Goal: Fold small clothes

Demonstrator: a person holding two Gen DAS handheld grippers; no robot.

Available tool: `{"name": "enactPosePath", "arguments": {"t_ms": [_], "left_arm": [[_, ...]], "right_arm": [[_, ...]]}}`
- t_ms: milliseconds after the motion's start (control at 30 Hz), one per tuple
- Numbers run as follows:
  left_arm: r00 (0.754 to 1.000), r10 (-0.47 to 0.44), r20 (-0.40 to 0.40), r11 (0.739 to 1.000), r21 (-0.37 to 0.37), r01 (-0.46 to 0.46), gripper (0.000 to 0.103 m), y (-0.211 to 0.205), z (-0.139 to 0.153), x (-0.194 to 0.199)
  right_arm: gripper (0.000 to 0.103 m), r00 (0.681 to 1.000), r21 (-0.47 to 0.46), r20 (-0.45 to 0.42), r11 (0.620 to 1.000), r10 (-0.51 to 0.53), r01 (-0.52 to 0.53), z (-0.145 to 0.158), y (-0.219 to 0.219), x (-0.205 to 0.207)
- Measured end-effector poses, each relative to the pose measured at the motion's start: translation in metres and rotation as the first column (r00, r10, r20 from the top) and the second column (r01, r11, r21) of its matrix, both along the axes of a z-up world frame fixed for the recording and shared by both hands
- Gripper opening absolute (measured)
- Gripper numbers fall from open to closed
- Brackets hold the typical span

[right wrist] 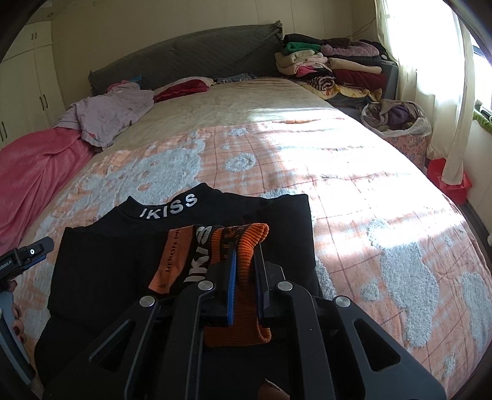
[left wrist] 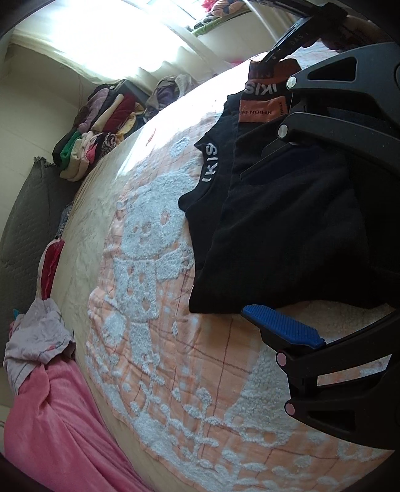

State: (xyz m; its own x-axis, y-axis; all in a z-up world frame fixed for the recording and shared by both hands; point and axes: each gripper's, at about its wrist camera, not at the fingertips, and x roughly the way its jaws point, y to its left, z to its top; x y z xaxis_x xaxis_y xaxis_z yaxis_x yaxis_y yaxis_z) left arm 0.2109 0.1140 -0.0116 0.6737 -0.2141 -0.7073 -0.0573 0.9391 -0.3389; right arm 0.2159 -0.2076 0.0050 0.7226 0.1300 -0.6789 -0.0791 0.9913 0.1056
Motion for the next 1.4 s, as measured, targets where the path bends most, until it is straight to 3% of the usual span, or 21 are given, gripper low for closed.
{"name": "enactPosePath", "arguments": {"t_ms": [67,167,267,400,567,667,767,900,1100,1233,1400], "left_arm": [[0.999,-0.030,-0.016,0.999,-0.014,0.029,0.073,-0.008,-0.006,0.004],[0.997,-0.070,-0.030,0.997,0.027,0.071,0.073,-0.021,-0.010,0.006],[0.993,-0.103,-0.059,0.994,0.042,0.105,0.073,-0.030,-0.016,0.008],[0.987,-0.122,-0.106,0.987,0.090,0.131,0.073,-0.039,-0.026,0.010],[0.974,-0.138,-0.179,0.976,0.145,0.165,0.073,-0.046,-0.039,0.012],[0.969,-0.146,-0.197,0.967,0.180,0.182,0.073,-0.050,-0.045,0.010],[0.969,-0.148,-0.200,0.969,0.167,0.182,0.073,-0.047,-0.046,0.008],[0.967,-0.150,-0.204,0.972,0.146,0.182,0.073,-0.043,-0.047,0.005],[0.967,-0.151,-0.204,0.973,0.142,0.182,0.073,-0.043,-0.046,0.005],[0.967,-0.155,-0.203,0.973,0.141,0.185,0.073,-0.043,-0.045,0.004],[0.967,-0.156,-0.202,0.973,0.136,0.185,0.073,-0.041,-0.044,0.003]], "right_arm": [[0.009,1.000,-0.001,-0.003,1.000,-0.006,0.006,-0.001,-0.002,0.000],[0.011,1.000,-0.003,-0.006,1.000,-0.017,0.017,-0.001,-0.002,0.001],[0.031,0.999,0.018,-0.013,0.999,-0.042,0.042,-0.002,-0.006,0.002],[0.032,0.999,0.028,-0.011,0.999,-0.034,0.035,-0.002,-0.005,-0.002],[0.033,0.996,-0.006,-0.026,0.996,0.089,-0.089,-0.006,0.025,-0.006],[0.038,0.982,-0.001,-0.048,0.983,0.184,-0.185,-0.010,0.048,-0.007],[0.038,0.966,0.036,-0.070,0.968,0.250,-0.249,-0.013,0.065,-0.008],[0.041,0.956,0.005,-0.109,0.962,0.273,-0.274,-0.021,0.076,-0.006],[0.042,0.956,-0.013,-0.205,0.976,0.209,-0.216,-0.047,0.055,0.001],[0.041,0.959,0.040,-0.201,0.980,0.200,-0.196,-0.054,0.045,0.000],[0.042,0.964,0.010,-0.190,0.982,0.185,-0.187,-0.052,0.050,-0.003]]}}
